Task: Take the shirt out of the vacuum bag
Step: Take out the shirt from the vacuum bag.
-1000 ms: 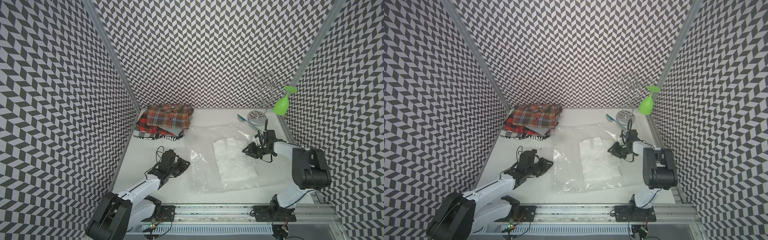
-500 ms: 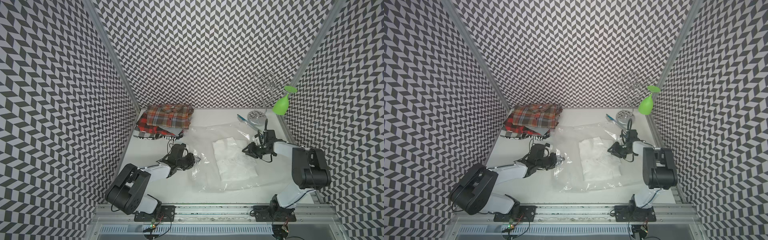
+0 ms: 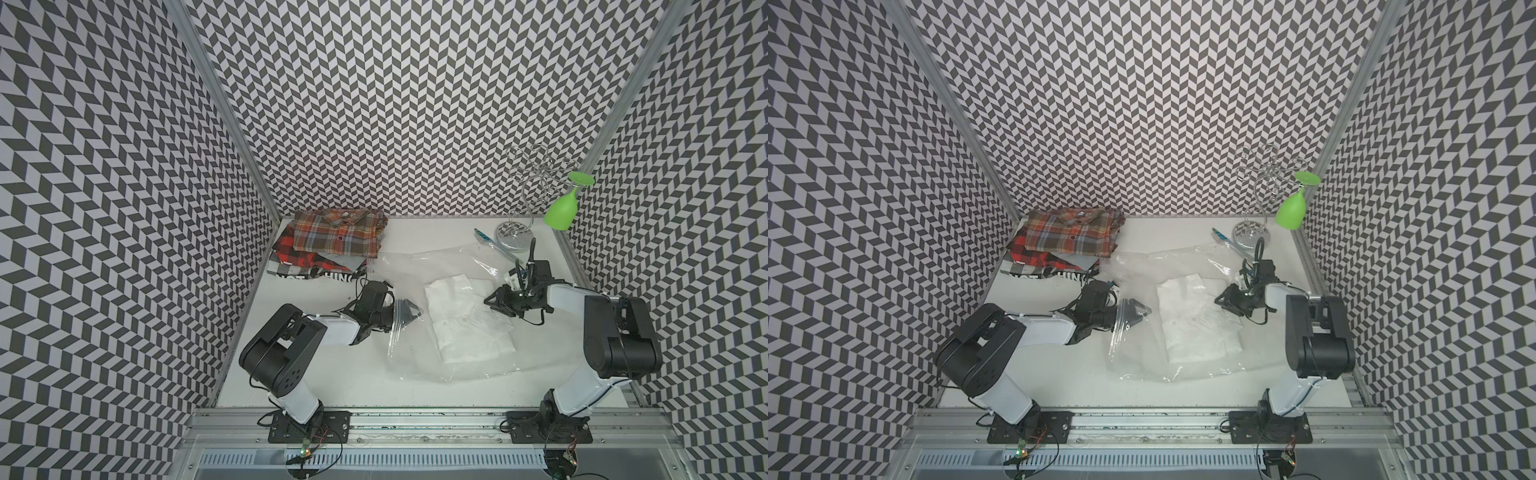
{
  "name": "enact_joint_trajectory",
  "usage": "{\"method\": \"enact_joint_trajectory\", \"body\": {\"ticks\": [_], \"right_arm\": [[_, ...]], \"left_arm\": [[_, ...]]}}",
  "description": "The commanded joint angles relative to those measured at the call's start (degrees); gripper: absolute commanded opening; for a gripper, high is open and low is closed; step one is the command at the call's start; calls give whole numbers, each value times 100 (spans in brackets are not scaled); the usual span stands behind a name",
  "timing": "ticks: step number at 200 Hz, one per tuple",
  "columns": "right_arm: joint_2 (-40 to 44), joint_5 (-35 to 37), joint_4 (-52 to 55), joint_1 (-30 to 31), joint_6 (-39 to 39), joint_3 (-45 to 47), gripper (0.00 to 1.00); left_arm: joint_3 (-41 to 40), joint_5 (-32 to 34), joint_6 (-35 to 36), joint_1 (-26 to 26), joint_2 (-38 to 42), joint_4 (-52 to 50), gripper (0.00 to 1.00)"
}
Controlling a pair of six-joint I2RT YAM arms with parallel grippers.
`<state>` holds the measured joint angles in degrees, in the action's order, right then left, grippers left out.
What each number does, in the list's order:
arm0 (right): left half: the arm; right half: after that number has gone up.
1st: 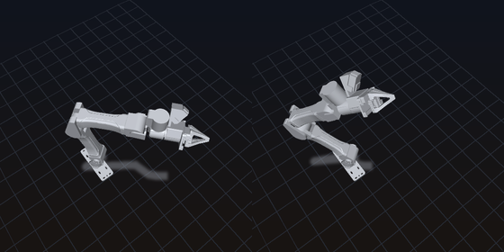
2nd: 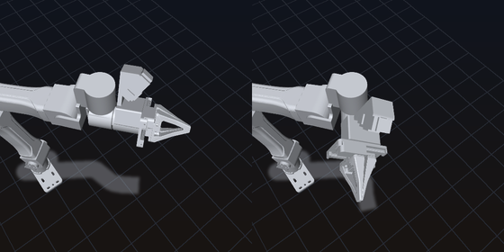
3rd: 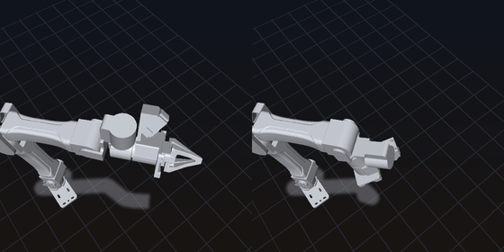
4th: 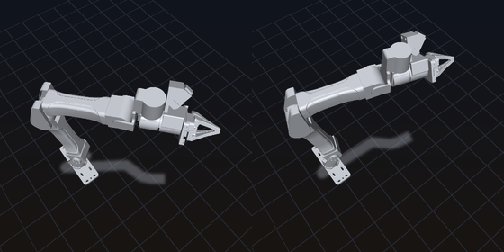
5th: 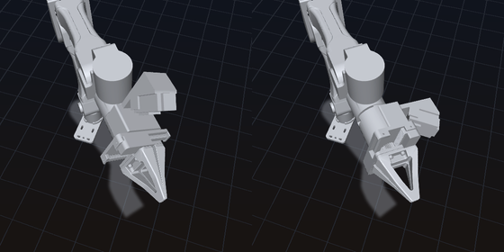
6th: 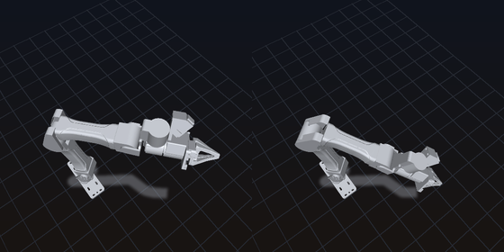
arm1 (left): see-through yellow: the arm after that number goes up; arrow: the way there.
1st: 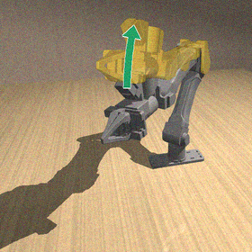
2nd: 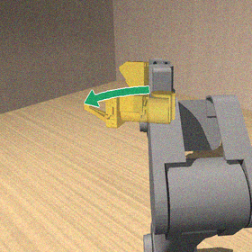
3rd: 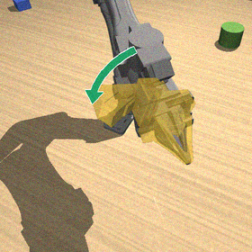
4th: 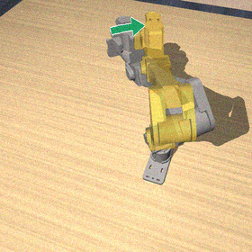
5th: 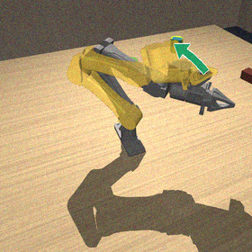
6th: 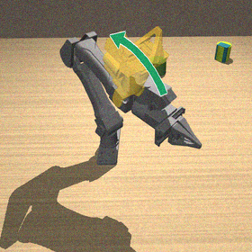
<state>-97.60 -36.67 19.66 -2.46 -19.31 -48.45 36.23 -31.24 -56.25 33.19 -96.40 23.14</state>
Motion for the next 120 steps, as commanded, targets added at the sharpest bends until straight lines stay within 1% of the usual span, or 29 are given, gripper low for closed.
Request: {"method": "enact_joint_trajectory", "body": {"ticks": [1,25,44,66,77,93,120], "right_arm": [[-234,191,-6,0,45,178,36],[-246,170,-41,0,40,195,36],[-250,151,-66,1,41,215,36],[-226,125,-112,0,24,239,36],[-229,116,-120,0,24,257,36],[-235,92,-136,1,30,265,36],[-258,68,-197,0,8,308,36]], "left_arm": [[152,-147,-33,103,-273,285,61],[326,-77,-10,189,-471,295,66],[665,-34,103,297,-671,28,67],[966,200,113,398,-850,-190,70],[1137,390,132,436,-950,-444,70],[1508,718,222,460,-1165,-1098,70],[2123,1178,366,502,-1454,-1763,70]]}}
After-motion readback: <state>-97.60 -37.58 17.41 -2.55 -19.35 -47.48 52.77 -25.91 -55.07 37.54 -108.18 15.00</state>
